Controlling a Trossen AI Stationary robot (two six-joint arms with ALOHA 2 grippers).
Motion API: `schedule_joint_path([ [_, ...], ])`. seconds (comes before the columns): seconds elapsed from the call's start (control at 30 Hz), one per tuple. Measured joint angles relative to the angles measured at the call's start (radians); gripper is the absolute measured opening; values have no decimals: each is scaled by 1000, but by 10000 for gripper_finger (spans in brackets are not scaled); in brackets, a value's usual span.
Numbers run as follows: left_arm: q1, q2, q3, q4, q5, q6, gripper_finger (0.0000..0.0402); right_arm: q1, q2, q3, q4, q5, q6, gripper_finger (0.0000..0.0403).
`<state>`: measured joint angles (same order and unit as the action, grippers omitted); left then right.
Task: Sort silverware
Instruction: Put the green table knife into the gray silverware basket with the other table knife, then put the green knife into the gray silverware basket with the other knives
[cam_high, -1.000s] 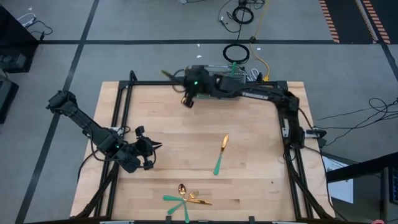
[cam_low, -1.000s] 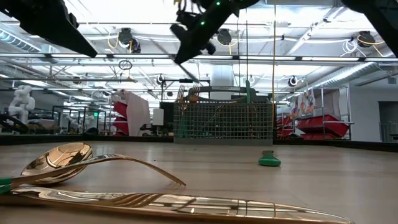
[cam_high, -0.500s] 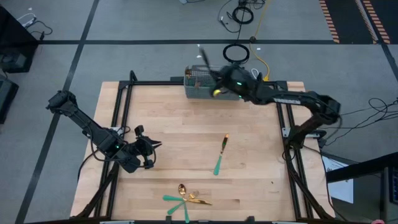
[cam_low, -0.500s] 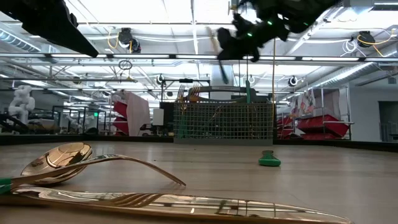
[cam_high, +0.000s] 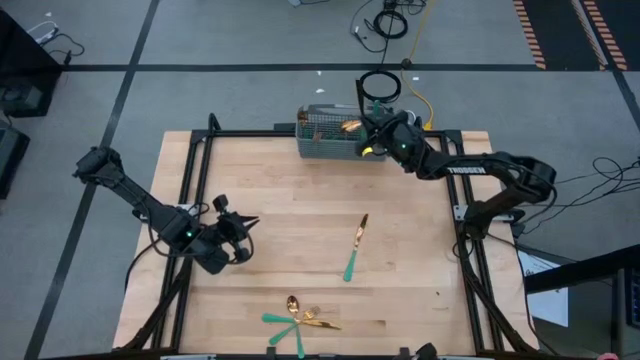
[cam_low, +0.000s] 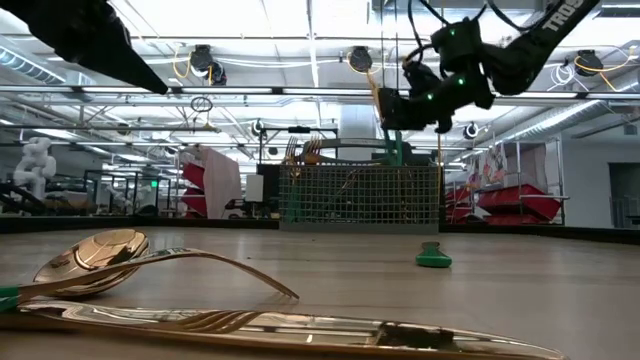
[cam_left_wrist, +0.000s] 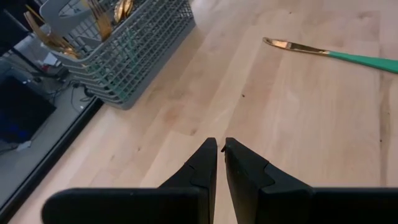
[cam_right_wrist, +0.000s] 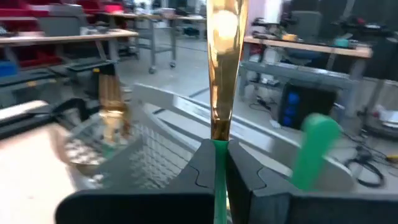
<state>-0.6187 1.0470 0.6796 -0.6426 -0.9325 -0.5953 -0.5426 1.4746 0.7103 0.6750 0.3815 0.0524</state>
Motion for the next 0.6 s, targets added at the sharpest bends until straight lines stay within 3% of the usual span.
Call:
schedule_joint_path([
  [0.33, 45, 0, 0, -5, 0, 6, 41, -28, 67, -130, 82, 34, 89, 1],
  [0.6, 74, 0, 0, -5, 0, 6, 41, -28, 67, -143, 87, 38, 93, 2],
])
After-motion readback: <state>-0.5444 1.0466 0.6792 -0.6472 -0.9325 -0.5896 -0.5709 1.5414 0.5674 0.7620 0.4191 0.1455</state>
